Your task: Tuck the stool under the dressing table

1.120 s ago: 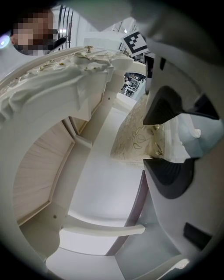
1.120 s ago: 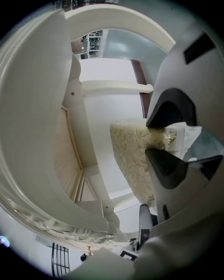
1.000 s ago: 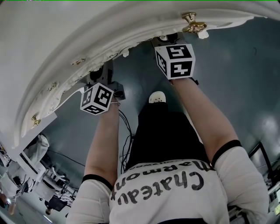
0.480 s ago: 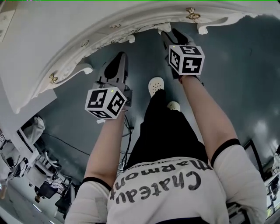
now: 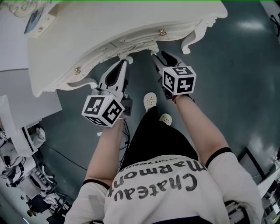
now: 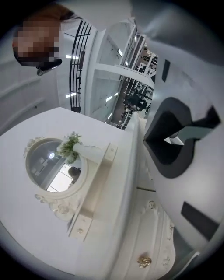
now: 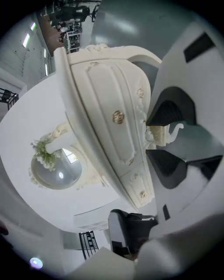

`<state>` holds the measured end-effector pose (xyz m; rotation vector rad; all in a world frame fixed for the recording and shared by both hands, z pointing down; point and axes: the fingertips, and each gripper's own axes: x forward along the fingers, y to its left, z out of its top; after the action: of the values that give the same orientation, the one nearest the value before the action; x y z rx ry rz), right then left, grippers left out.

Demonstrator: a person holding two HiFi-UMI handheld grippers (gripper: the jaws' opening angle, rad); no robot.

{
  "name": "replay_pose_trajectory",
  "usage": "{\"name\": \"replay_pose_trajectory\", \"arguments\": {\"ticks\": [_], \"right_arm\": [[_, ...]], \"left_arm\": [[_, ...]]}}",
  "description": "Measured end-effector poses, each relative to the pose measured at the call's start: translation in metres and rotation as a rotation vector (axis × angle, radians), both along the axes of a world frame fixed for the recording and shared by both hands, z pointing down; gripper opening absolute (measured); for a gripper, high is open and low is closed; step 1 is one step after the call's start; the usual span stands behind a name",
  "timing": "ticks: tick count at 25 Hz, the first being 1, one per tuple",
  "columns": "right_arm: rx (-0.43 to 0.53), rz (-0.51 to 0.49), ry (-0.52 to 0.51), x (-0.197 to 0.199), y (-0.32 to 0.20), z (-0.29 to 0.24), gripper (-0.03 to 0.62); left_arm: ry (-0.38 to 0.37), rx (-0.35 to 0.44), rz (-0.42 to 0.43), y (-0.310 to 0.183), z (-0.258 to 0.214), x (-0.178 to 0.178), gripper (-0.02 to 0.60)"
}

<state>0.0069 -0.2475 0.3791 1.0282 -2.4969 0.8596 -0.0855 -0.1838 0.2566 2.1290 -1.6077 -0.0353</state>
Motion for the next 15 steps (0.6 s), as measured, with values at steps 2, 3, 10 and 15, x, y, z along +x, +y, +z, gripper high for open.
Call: {"name": "replay_pose_trajectory", "arguments": {"ticks": [2, 3, 10, 15], "right_arm": [[0.020, -0.019, -0.039, 0.002, 0.008, -0.037, 0.172], [0.035, -0.029, -0.062, 0.003, 0.008, -0.057, 0.172], [0.153, -0.082, -0.205, 0.002, 0.012, -0.203, 0.172], [0.256, -0.118, -0.278, 0.002, 0.022, -0.295, 0.171]], "left_arm": [[-0.001, 0.042, -0.025, 0.004, -0.033, 0.003, 0.021], [-0.001, 0.068, -0.038, 0.004, -0.050, 0.005, 0.021], [-0.025, 0.227, -0.061, 0.011, -0.168, 0.010, 0.021], [-0.029, 0.328, -0.066, 0.026, -0.237, 0.013, 0.023]]}}
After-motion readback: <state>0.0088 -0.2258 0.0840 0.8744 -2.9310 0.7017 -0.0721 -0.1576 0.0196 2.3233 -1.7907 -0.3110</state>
